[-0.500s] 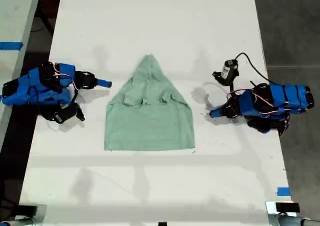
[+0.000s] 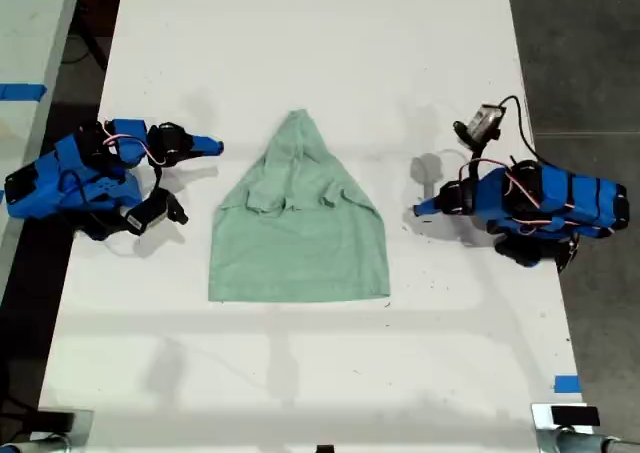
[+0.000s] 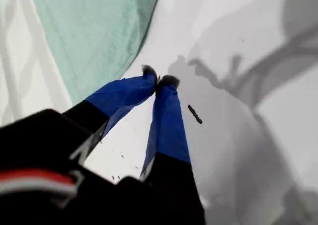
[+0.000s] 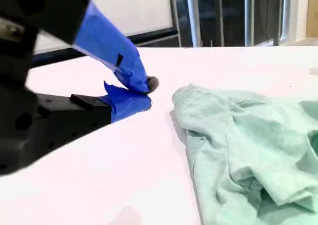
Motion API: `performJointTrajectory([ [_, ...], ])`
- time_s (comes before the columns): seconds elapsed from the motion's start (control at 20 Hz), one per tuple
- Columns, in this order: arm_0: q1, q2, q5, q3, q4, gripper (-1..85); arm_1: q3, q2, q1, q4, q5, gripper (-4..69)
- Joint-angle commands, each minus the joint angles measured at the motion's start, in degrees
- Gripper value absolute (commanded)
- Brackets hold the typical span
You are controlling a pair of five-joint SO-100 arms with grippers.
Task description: Fold t shirt
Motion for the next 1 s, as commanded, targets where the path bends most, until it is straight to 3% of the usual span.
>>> performJointTrajectory([
  [0.0,-1.0,0.4,-0.8,2.2,-0.8,-0.3,-11.9,-16.9,-1.2,-4.5,1.1,2.9],
  [0.1,-0.8,0.4,-0.8,2.2,-0.8,-0.3,-22.7,-43.6,-2.3,-11.0,2.9,3.6],
  [0.15,-0.7,0.4,-0.8,2.2,-0.8,-0.3,-28.7,-57.0,-2.9,-13.1,3.8,8.1],
  [0.2,-0.6,0.4,-0.8,2.2,-0.8,-0.3,-34.0,-68.0,-3.8,-15.4,4.6,23.5],
  [0.25,-0.5,0.4,-0.8,2.2,-0.7,-0.3,-38.8,-77.9,-4.8,-17.1,5.5,29.6],
  [0.45,-0.3,0.4,-0.7,2.2,-0.7,-0.3,-56.2,-107.1,-9.5,-20.7,8.3,32.2],
  [0.5,-0.3,0.4,-0.7,2.2,-0.7,-0.3,-62.2,-111.1,-10.9,-15.7,9.4,32.4],
  [0.55,-0.1,0.4,-0.6,2.2,-0.7,-0.3,-64.3,-112.6,-11.8,-16.7,9.1,31.5],
  [0.6,-0.1,0.4,-0.6,2.2,-0.7,-0.3,-65.1,-113.2,-12.3,-18.0,8.7,24.5],
  [0.65,0.0,0.4,-0.7,2.2,-0.7,-0.3,-64.9,-112.7,-12.6,-17.8,10.5,3.5],
  [0.7,0.1,0.4,-0.7,2.2,-0.7,-0.3,-63.3,-111.1,-12.9,-17.8,12.0,-0.5],
  [0.95,-0.1,0.4,-0.7,2.2,-0.6,-0.3,-53.6,-95.6,-12.1,-11.9,15.0,-0.5],
])
